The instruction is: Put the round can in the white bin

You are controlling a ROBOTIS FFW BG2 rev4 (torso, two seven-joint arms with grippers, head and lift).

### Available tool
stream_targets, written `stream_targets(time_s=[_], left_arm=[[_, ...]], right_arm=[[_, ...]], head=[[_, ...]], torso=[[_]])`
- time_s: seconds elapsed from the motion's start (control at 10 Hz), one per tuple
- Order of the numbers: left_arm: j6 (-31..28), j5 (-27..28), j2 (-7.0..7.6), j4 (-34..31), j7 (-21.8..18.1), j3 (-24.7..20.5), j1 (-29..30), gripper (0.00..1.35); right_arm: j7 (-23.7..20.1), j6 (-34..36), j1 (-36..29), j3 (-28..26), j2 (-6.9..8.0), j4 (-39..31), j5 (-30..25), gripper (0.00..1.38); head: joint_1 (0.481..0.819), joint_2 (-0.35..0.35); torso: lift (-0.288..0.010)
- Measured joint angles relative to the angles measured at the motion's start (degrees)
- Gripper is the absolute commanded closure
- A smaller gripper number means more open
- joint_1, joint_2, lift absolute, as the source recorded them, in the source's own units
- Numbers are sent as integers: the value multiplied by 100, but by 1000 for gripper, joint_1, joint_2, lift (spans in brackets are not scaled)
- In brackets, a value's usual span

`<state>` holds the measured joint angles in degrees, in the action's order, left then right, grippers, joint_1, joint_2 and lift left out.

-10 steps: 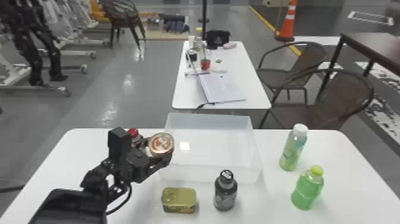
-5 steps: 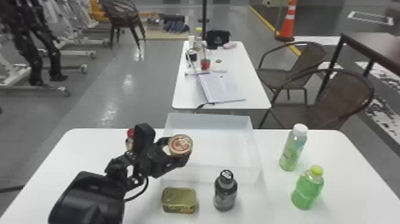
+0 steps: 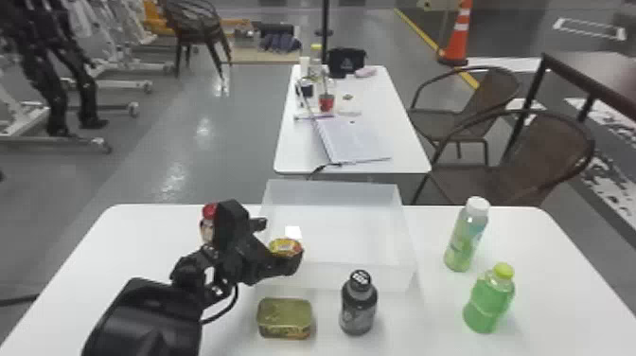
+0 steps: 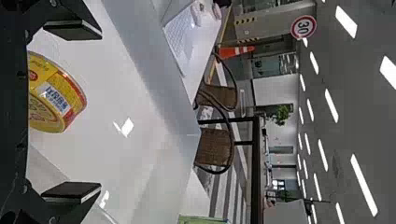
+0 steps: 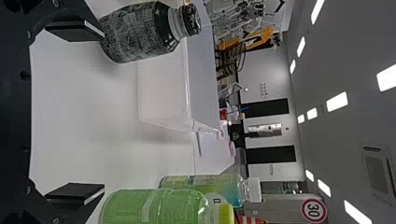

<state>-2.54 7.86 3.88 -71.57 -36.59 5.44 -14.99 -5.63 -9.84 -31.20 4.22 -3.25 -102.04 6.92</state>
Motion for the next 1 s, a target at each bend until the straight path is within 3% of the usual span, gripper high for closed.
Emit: stream_targets(time_s=[0.3,0.7,1.0], left_arm=[[3,-172,-51,-596,112,-309,377,165],[-86,-452,-368,-1893,338,-1476,1767,165],[199,-660,-389,-2459,764,-2095,2669,167]], right_arm=[[0,0,-2,0,-1,-7,-5,150],[0,0,-5,0,-5,-15,-7,151],[0,0,-34,-3,-39,-38,-4,151]], head=[[549,0],[549,0],[549,0]], torso=[[-100],[-100],[-100]])
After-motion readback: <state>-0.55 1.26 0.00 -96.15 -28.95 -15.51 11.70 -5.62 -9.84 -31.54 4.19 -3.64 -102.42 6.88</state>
